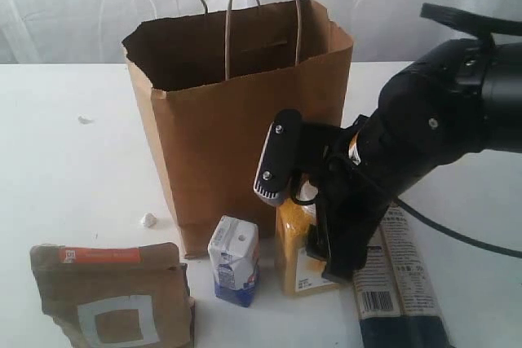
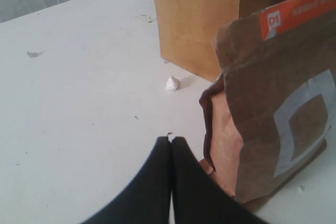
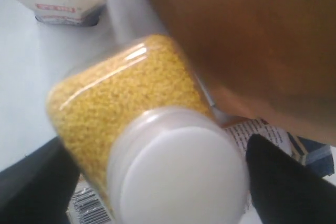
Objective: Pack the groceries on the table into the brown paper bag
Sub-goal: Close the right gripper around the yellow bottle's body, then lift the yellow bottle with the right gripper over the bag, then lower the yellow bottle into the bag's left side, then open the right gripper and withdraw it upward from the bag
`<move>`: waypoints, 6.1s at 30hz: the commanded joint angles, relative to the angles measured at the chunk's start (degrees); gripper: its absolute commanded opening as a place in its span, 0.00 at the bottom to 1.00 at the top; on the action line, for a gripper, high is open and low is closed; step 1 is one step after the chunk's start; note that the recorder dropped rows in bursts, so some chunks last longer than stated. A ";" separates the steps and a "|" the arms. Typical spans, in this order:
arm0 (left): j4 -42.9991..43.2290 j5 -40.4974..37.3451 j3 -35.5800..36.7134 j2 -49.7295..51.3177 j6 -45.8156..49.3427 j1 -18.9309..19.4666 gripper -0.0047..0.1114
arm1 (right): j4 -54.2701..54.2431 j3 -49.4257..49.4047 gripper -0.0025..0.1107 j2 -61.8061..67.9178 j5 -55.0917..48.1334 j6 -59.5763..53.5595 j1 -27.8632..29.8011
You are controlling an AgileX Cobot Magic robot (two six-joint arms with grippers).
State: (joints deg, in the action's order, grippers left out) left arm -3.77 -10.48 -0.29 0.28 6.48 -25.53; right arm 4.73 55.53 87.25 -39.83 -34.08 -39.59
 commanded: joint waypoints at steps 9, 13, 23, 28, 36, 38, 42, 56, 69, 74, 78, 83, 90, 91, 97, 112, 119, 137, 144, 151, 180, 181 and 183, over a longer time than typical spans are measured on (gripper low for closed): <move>-0.82 0.35 0.29 -0.28 -0.27 -0.27 0.04 | -3.32 0.41 0.16 1.87 -1.46 2.36 0.19; -0.82 0.35 0.29 -0.28 -0.27 -0.27 0.04 | -6.37 0.41 0.04 1.28 -1.46 2.37 0.19; -0.82 0.35 0.29 -0.28 -0.27 -0.27 0.04 | -8.19 0.41 0.53 -0.08 -5.05 1.74 0.19; -0.82 0.35 0.29 -0.28 -0.27 -0.27 0.04 | -10.50 0.41 0.57 -0.08 0.39 1.16 0.19; -0.82 0.35 0.29 -0.28 -0.27 -0.27 0.04 | -10.50 0.41 0.72 0.65 2.25 0.41 0.19; -0.82 0.35 0.29 -0.28 -0.27 -0.27 0.04 | -10.50 0.41 0.73 1.39 2.25 0.41 0.19; -0.82 0.35 0.29 -0.28 -0.27 -0.27 0.04 | -10.63 0.41 0.73 3.43 2.25 1.62 0.19; -0.82 0.35 0.29 -0.28 -0.27 -0.27 0.04 | -10.63 0.41 0.02 2.79 -0.06 6.63 0.19; -0.82 0.35 0.29 -0.28 -0.27 -0.27 0.04 | -4.02 4.43 0.02 -21.89 -9.11 18.73 0.19; -0.82 0.35 0.29 -0.28 -0.27 -0.27 0.04 | 5.28 13.99 0.02 -25.16 -10.10 27.58 0.19; -0.82 0.35 0.29 -0.28 -0.27 -0.27 0.04 | 10.64 22.20 0.02 -23.07 -10.26 31.38 0.19; -0.82 0.35 0.29 -0.28 -0.27 -0.27 0.04 | 18.08 31.68 0.02 -17.22 -9.98 34.59 0.19; -0.82 0.35 0.29 -0.28 -0.27 -0.27 0.04 | 16.35 41.81 0.02 -5.03 -8.64 31.36 0.19; -0.82 0.35 0.29 -0.28 -0.27 -0.27 0.04 | 15.25 42.98 0.02 -3.25 -9.05 29.38 0.19; -0.82 0.35 0.29 -0.28 -0.27 -0.27 0.04 | 4.24 48.02 0.02 4.38 -9.92 14.72 0.19; -0.82 0.35 0.29 -0.28 -0.23 -0.27 0.04 | -6.04 57.98 0.02 12.98 -22.75 15.34 0.19; -0.82 0.35 0.29 -0.28 -0.23 -0.27 0.04 | -9.73 58.19 0.02 16.80 -22.38 16.15 0.19; -0.82 0.35 0.29 -0.28 -0.23 -0.27 0.04 | -11.20 60.64 0.48 20.39 -21.98 20.44 0.19; -0.82 0.35 0.29 -0.28 -0.23 -0.27 0.04 | -11.11 60.64 0.59 20.39 -23.22 21.48 0.19; -0.82 0.35 0.29 -0.28 -0.23 -0.27 0.04 | -10.16 61.26 0.61 20.18 -24.45 21.93 0.19; -0.82 0.35 0.29 -0.28 -0.23 -0.27 0.04 | -1.08 62.05 0.61 11.26 -29.73 25.92 0.19; -0.82 0.35 0.29 -0.28 -0.23 -0.27 0.04 | -0.39 62.05 0.61 10.69 -29.88 26.52 0.19; -0.82 0.35 0.29 -0.28 -0.23 -0.27 0.04 | 1.93 62.05 0.61 9.26 -30.13 27.90 0.19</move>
State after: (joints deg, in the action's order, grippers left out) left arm -3.77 -10.27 -0.29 0.28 6.48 -25.53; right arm 3.67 117.30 98.85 -69.19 -8.11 -39.59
